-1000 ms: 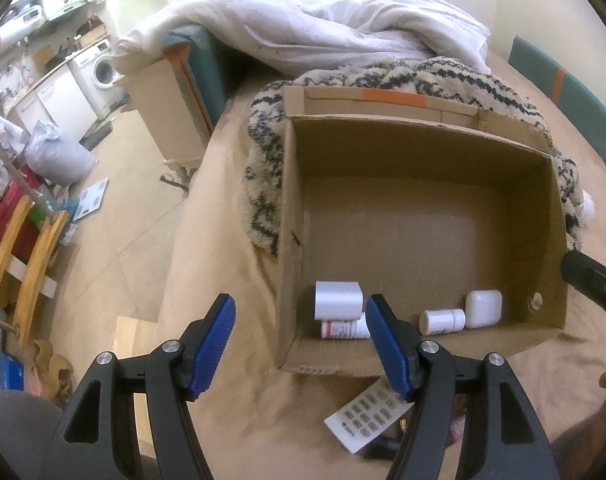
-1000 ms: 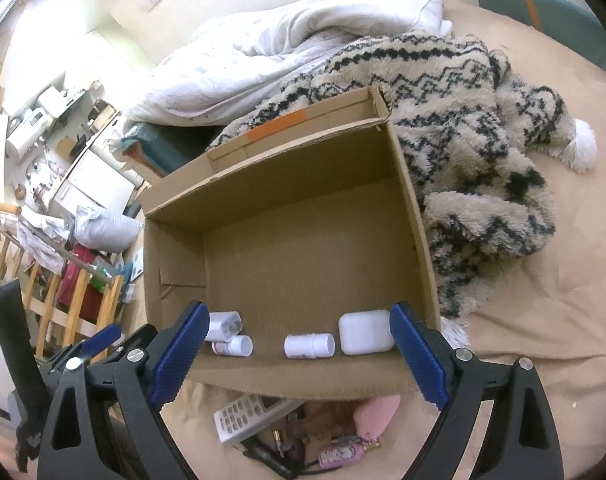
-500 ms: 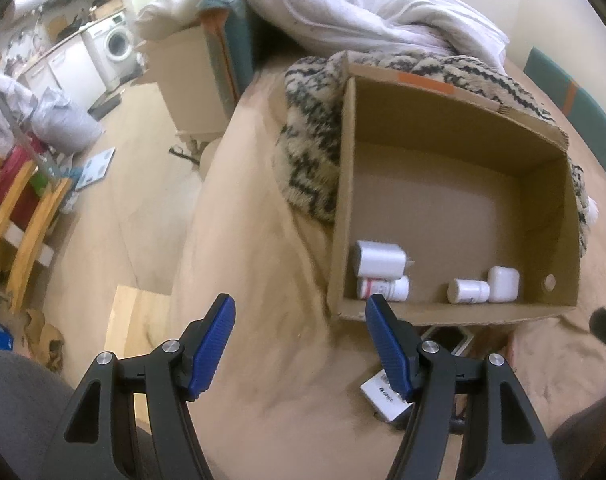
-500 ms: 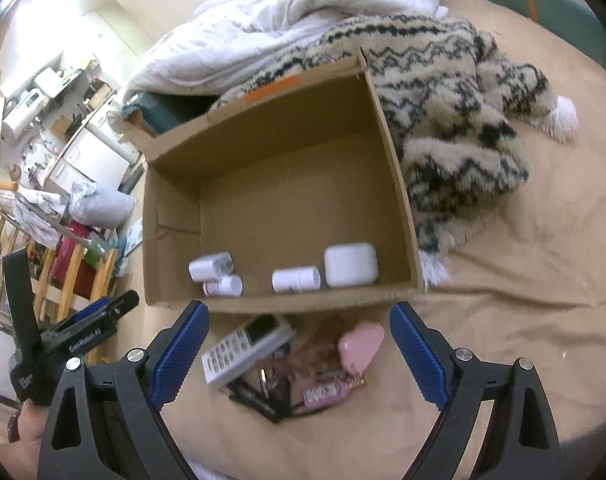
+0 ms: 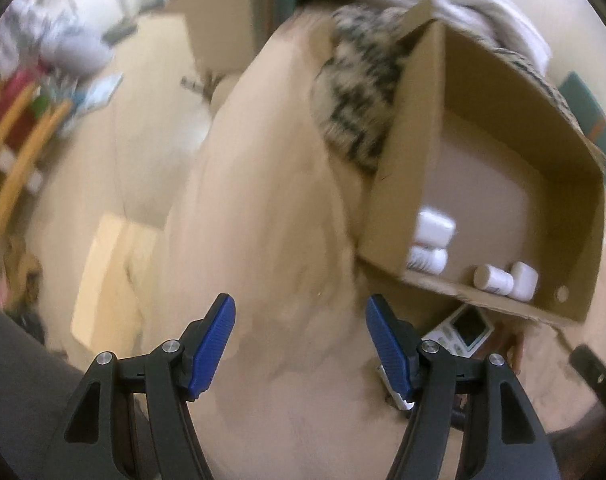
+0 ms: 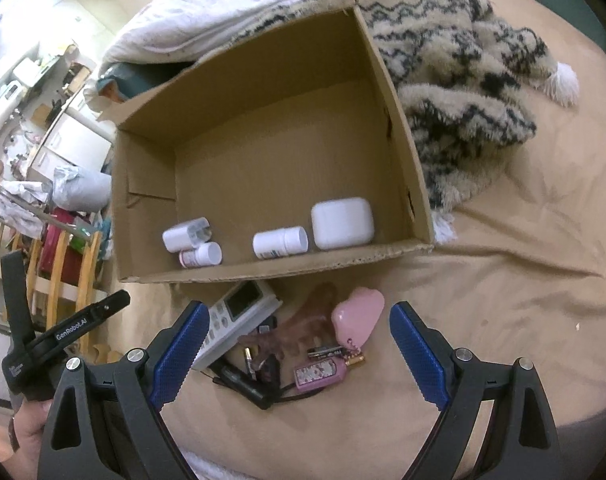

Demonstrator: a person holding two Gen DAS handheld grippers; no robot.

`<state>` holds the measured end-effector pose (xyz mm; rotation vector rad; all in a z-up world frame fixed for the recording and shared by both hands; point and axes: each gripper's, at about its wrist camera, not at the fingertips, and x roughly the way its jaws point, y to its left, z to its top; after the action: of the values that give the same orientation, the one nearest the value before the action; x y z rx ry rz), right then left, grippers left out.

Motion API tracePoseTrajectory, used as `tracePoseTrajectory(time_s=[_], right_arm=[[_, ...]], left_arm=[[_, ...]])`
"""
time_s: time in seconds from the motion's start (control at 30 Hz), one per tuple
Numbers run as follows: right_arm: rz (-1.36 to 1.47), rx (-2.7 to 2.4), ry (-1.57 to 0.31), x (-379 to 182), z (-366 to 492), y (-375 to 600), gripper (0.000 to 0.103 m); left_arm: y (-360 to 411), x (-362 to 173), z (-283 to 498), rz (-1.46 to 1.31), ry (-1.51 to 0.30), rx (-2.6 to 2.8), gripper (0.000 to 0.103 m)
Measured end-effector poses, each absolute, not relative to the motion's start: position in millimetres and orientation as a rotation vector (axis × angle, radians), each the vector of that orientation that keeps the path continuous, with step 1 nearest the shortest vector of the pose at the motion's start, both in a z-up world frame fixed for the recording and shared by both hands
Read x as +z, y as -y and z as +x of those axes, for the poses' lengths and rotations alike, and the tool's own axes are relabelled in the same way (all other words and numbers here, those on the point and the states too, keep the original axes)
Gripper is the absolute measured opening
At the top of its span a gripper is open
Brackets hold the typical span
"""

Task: Organize rigid objects
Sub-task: 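Withdraw both grippers from the box toward the remaining items, then lift the remote with the left gripper while the right grasps the black flashlight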

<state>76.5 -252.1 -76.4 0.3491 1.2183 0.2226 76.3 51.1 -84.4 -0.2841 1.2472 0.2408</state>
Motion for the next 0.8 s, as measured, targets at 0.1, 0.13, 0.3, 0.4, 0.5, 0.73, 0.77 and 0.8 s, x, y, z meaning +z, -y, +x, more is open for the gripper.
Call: tracePoseTrajectory(time_s=[0.1, 0.13, 0.3, 0.4, 0.5, 0.73, 0.77, 0.8], right_arm=[[0.355, 0.216, -1.236, -81.8, 78.8, 250.9, 0.097], [0.358, 0.215, -1.238, -82.4, 79.2, 251.2, 0.097], [0.373, 0.203, -1.248, -84.9, 80.0, 254.7, 0.097], [0.399, 0.193, -1.261, -87.2, 80.2, 259.3, 0.097], [0.416, 0.191, -1.263, -87.0, 78.8, 264.0, 0.097], [0.425, 0.179, -1.260, -87.1, 78.8, 267.1, 0.097], [0.426, 0.177, -1.262, -87.7, 79.2, 267.2, 0.097], [0.427, 0.175, -1.264, -88.4, 79.4, 267.1, 0.097]], left_arm=[[-54.2, -93.4, 75.0, -0.314, -1.279, 0.248, 0.065], [-52.9, -94.7, 75.1, -0.311, -1.284, 0.244, 0.065], [-20.3, -99.9, 83.9, -0.214, -1.340, 0.081, 0.065], [15.2, -110.5, 89.1, -0.084, -1.417, -0.087, 0.065], [39.7, -121.3, 88.9, -0.016, -1.458, -0.182, 0.065], [66.8, -152.1, 106.5, 0.039, -1.515, -0.270, 0.065], [68.7, -153.6, 109.1, 0.047, -1.512, -0.275, 0.065], [71.4, -155.3, 111.8, 0.061, -1.510, -0.278, 0.066]])
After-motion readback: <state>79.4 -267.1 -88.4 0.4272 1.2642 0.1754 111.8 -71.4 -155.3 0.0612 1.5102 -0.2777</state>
